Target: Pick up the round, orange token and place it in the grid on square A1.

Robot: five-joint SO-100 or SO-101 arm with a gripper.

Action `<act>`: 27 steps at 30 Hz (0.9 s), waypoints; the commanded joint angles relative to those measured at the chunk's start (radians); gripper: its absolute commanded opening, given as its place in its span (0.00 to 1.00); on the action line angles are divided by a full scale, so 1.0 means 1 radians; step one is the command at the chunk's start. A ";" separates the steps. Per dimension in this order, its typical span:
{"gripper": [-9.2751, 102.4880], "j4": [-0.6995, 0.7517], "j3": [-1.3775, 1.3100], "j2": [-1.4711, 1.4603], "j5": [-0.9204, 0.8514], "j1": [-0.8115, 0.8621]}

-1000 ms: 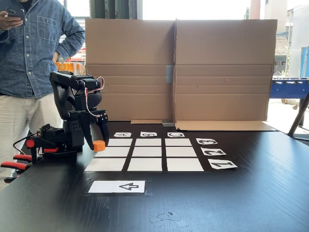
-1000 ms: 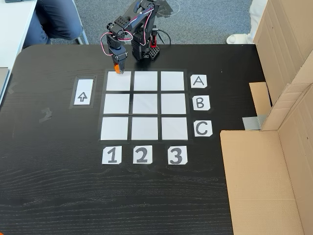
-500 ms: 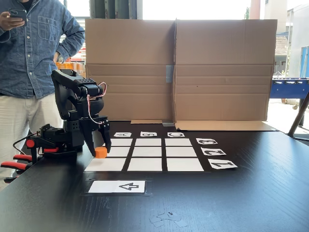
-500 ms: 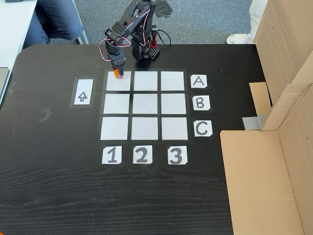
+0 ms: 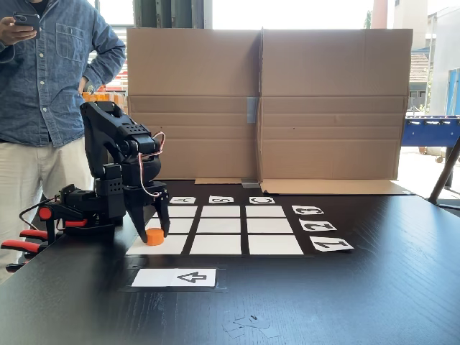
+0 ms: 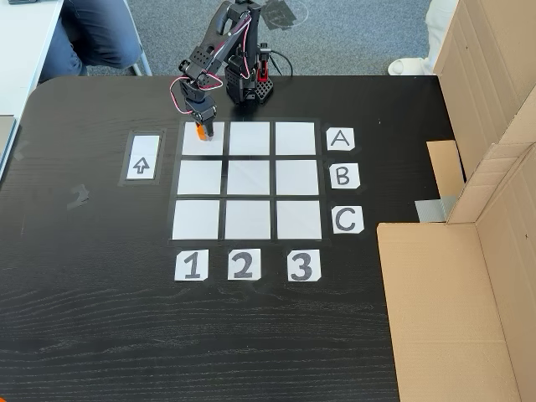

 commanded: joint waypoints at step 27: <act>0.41 -0.043 -0.032 -0.012 0.006 0.035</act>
